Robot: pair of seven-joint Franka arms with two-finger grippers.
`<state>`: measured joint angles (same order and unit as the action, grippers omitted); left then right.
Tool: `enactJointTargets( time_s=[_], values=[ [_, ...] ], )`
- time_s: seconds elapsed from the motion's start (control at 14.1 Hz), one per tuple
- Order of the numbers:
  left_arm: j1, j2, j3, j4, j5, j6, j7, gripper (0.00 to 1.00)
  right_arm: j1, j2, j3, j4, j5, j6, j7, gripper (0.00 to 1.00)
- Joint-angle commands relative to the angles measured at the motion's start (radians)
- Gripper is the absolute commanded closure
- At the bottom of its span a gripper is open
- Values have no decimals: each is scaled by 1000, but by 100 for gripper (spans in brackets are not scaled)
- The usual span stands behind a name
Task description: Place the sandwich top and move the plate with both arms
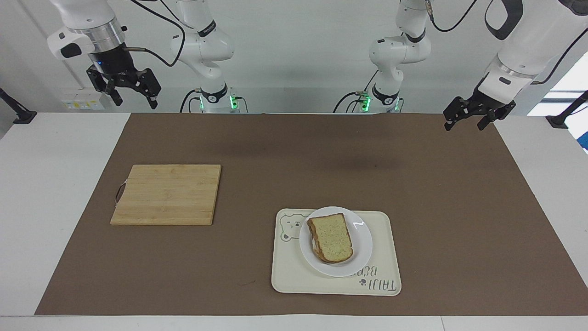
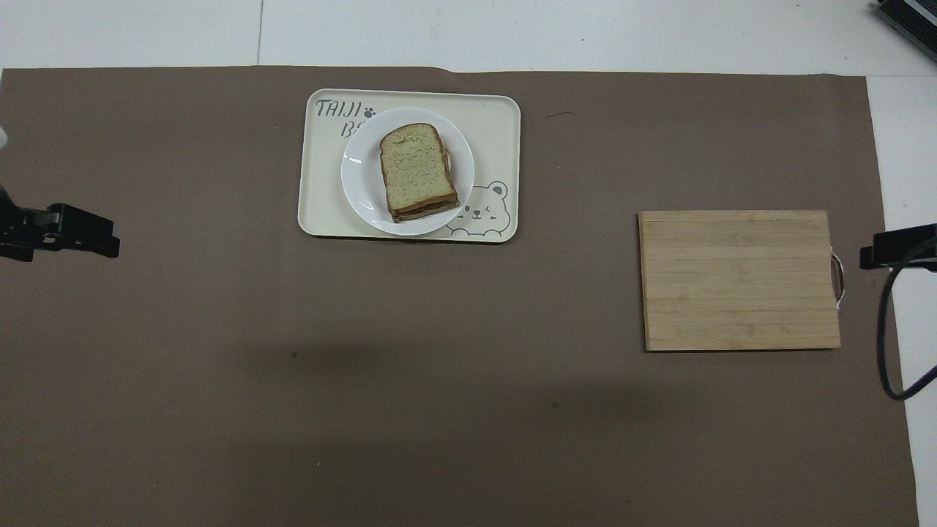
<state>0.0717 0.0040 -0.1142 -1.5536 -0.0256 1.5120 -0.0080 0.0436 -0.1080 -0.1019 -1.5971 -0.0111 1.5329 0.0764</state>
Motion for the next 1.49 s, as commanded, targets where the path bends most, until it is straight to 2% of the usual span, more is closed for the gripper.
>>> enactJointTargets(
  time_s=[0.0, 1.42],
  values=[
    [10, -15, -4, 50, 19, -77, 60, 0, -4, -7, -1, -1, 8, -10, -21, 0],
    [26, -18, -5, 47, 15, -73, 66, 0, -5, -7, -1, -1, 10, -10, -21, 0]
  ],
)
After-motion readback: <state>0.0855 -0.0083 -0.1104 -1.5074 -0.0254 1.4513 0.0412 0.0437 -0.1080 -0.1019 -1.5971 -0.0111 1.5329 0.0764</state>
